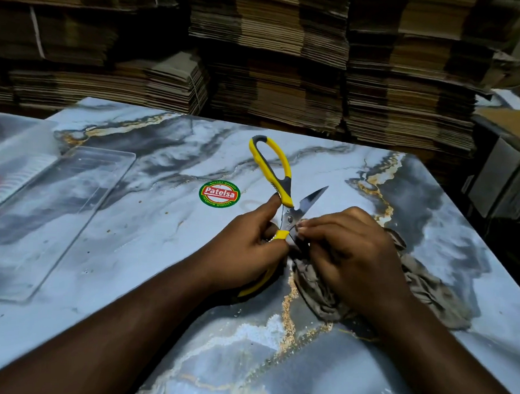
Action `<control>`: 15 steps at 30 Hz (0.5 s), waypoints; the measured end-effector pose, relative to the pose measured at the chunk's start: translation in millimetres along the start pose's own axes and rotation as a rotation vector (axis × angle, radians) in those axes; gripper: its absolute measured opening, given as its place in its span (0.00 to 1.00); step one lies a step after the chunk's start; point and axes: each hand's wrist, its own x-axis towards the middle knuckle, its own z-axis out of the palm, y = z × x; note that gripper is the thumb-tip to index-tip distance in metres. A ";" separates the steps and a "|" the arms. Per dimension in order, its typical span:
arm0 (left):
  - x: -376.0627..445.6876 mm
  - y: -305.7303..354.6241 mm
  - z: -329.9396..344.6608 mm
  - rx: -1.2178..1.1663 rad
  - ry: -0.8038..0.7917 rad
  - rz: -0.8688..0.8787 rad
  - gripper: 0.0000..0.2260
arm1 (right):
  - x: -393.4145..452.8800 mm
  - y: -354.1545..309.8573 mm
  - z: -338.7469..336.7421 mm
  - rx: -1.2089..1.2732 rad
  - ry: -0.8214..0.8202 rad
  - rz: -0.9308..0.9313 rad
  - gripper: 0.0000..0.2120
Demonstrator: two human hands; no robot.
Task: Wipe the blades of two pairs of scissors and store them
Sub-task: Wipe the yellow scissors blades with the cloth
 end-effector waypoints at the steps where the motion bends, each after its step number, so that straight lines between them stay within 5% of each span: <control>1: 0.3 -1.0 0.0 -0.001 -0.014 -0.011 0.32 | -1.1 2.1 -2.6 -0.001 0.042 0.042 0.09; 4: 1.8 -3.7 1.1 0.042 -0.052 -0.032 0.31 | 1.7 -3.5 -4.8 0.030 0.164 0.096 0.09; 10: 0.7 -7.7 2.7 -0.082 -0.096 -0.044 0.28 | 3.1 -7.7 11.2 0.062 0.030 0.009 0.12; 15: -0.9 -3.3 1.9 -0.122 -0.127 -0.033 0.31 | 4.8 17.5 1.7 0.058 0.160 0.225 0.13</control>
